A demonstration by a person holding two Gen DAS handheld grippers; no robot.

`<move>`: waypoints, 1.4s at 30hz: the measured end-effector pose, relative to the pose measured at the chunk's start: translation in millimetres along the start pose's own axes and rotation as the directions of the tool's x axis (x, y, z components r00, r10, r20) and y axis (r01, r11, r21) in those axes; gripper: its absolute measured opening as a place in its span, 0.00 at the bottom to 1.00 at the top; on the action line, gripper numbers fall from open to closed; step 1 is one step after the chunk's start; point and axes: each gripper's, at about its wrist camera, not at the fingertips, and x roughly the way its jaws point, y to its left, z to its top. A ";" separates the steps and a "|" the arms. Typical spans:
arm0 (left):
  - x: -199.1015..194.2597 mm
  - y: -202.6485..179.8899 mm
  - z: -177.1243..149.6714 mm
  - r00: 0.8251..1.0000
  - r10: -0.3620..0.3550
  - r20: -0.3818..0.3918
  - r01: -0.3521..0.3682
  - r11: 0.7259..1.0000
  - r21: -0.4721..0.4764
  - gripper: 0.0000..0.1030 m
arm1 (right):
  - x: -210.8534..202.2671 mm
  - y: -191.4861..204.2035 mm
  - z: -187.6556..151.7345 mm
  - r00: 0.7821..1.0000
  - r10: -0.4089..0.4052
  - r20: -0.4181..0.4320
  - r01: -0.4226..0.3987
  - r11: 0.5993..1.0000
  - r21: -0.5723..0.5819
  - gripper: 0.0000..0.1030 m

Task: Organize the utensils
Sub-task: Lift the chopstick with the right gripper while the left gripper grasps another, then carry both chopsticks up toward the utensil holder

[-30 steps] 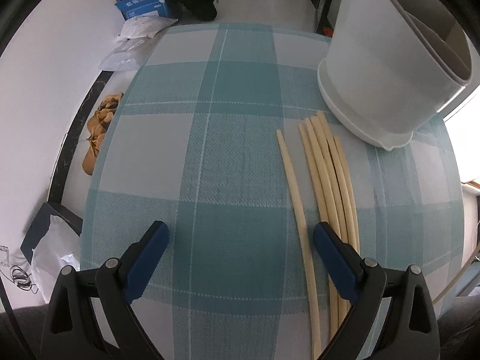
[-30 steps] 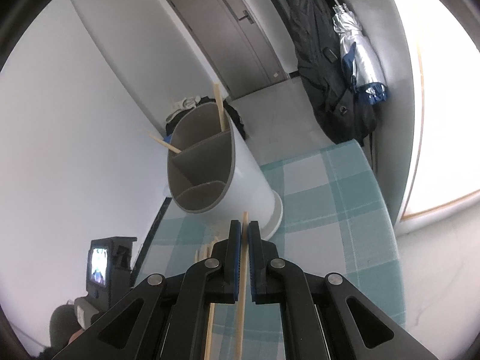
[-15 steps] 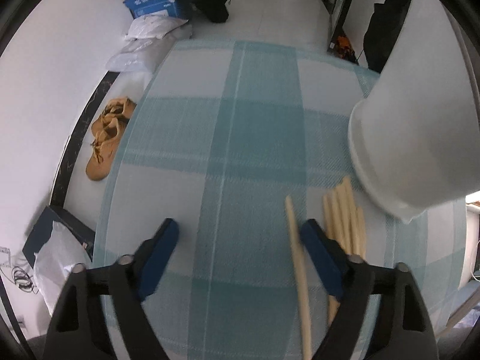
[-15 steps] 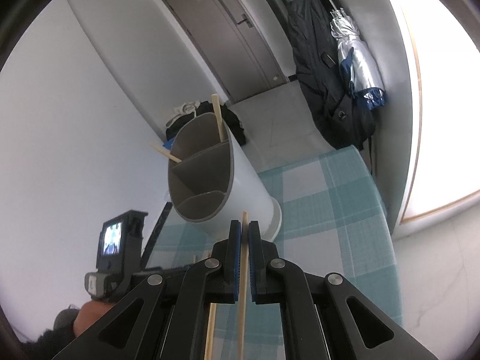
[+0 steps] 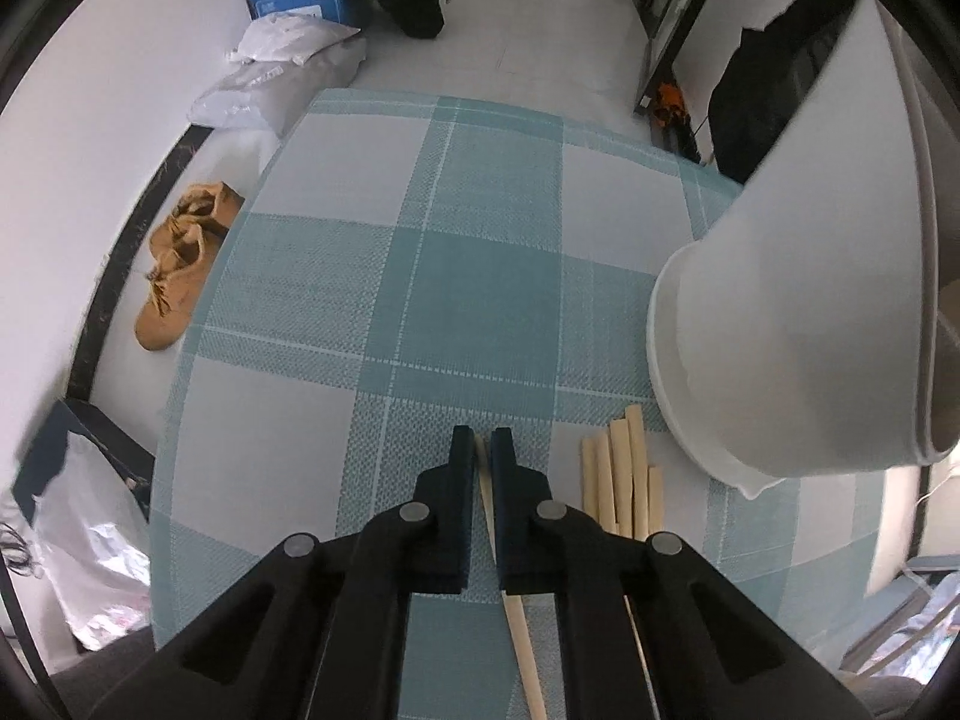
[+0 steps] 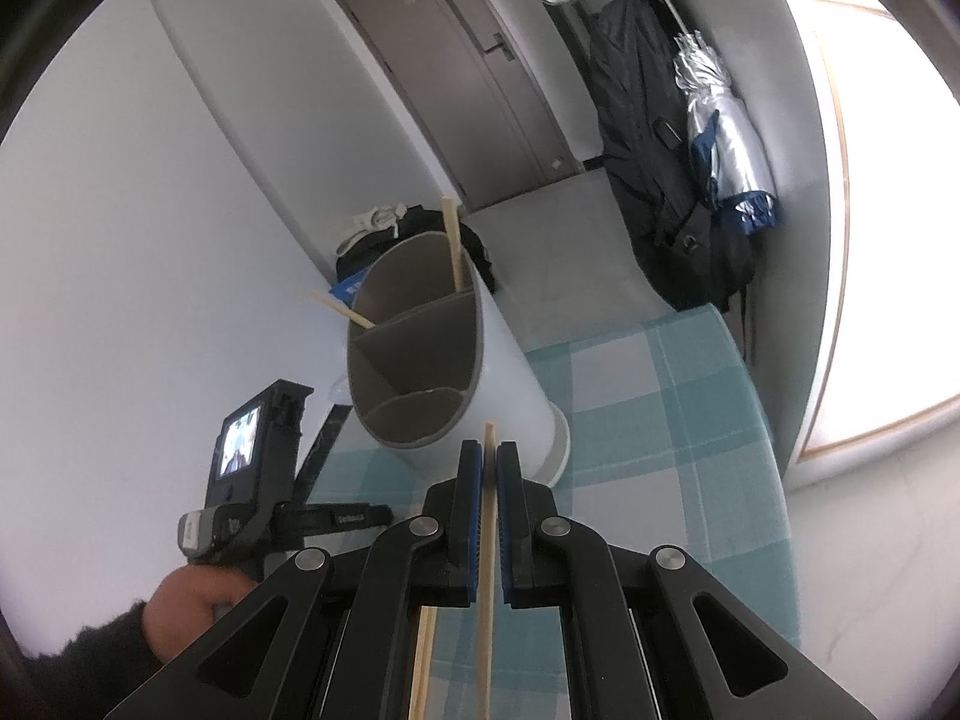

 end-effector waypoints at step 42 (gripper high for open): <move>8.0 -29.1 0.9 0.994 0.107 -0.035 -0.101 0.985 0.139 0.01 | -10.0 -3.0 2.0 1.000 0.001 0.016 -0.001 1.000 0.008 0.04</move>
